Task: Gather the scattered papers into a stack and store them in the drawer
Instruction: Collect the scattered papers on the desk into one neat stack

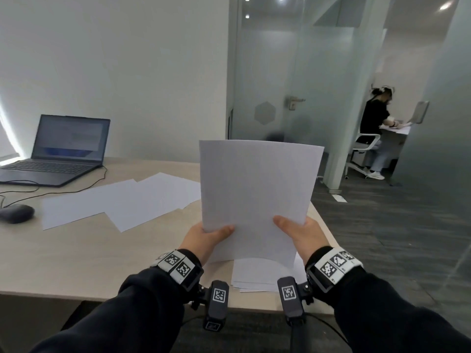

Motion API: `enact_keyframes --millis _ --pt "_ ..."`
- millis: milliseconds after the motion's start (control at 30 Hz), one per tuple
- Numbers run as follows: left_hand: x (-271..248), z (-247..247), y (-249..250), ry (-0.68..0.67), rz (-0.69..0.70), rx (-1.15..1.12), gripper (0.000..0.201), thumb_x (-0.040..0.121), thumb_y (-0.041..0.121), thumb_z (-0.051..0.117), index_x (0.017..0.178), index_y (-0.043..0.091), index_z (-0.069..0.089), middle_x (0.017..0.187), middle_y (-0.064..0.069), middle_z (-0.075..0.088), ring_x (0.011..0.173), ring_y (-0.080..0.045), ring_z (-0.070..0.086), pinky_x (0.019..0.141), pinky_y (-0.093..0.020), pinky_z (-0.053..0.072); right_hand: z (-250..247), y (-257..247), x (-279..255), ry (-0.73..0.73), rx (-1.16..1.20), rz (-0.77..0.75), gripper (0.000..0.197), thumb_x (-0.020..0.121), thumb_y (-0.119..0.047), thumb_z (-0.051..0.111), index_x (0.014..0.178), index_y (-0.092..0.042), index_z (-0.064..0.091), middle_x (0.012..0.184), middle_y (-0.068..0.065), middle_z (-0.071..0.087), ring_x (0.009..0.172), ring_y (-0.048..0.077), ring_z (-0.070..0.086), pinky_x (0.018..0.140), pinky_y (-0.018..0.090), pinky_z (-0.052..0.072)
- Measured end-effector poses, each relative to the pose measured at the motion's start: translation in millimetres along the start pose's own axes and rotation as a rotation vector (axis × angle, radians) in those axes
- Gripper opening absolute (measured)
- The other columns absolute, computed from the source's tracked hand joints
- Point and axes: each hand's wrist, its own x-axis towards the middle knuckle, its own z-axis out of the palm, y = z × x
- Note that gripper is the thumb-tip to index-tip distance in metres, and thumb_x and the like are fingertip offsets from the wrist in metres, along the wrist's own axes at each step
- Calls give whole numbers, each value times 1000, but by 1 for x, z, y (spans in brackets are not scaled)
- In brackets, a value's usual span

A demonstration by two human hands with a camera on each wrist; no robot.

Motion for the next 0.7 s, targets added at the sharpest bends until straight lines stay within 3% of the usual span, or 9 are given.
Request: enact_keyframes --millis 67,200,300,400,467,567,700 --pt "-3 3 -5 3 -30 21 17 78 25 80 94 23 73 91 4 78 83 -11 73 75 -26 55 -1 12 -3 -13 -57 39 20 84 -22 78 103 -15 75 96 3 80 87 20 76 79 34 58" --pt "-1 9 4 5 10 64 21 83 27 75 101 18 74 95 1 78 89 -17 73 88 -36 56 -3 9 2 28 -164 11 15 84 -25 77 97 -17 75 87 -2 80 79 14 76 73 28 58" --pt "7 18 22 -7 36 93 18 87 27 70 102 18 72 96 -1 76 88 -20 72 81 -33 56 -12 -7 11 62 -225 -71 12 86 -29 75 95 -22 72 90 -7 77 83 11 74 72 25 56" --pt "16 26 31 -39 32 179 21 82 22 62 103 22 64 98 1 73 90 -22 70 84 -38 56 -27 -16 20 75 -302 -102 18 89 -30 70 106 -25 67 99 -10 74 89 9 70 75 26 53" --pt "20 29 26 -73 -7 247 33 74 18 57 107 20 60 100 -4 72 91 -26 70 85 -44 57 -39 -9 27 108 -373 -47 22 89 -24 67 111 -21 64 104 -4 73 92 15 69 82 33 53" --pt "25 32 8 -83 -81 364 28 79 8 56 104 20 61 100 -8 71 89 -29 70 83 -47 58 -54 9 31 109 -469 125 22 88 -12 57 111 -15 56 98 2 68 86 22 66 77 35 52" --pt "27 39 -11 -85 -164 537 45 80 10 64 124 21 60 103 1 66 97 -23 66 92 -37 54 -66 30 29 38 -610 244 34 88 -7 55 121 -12 59 111 10 69 97 30 68 81 35 55"
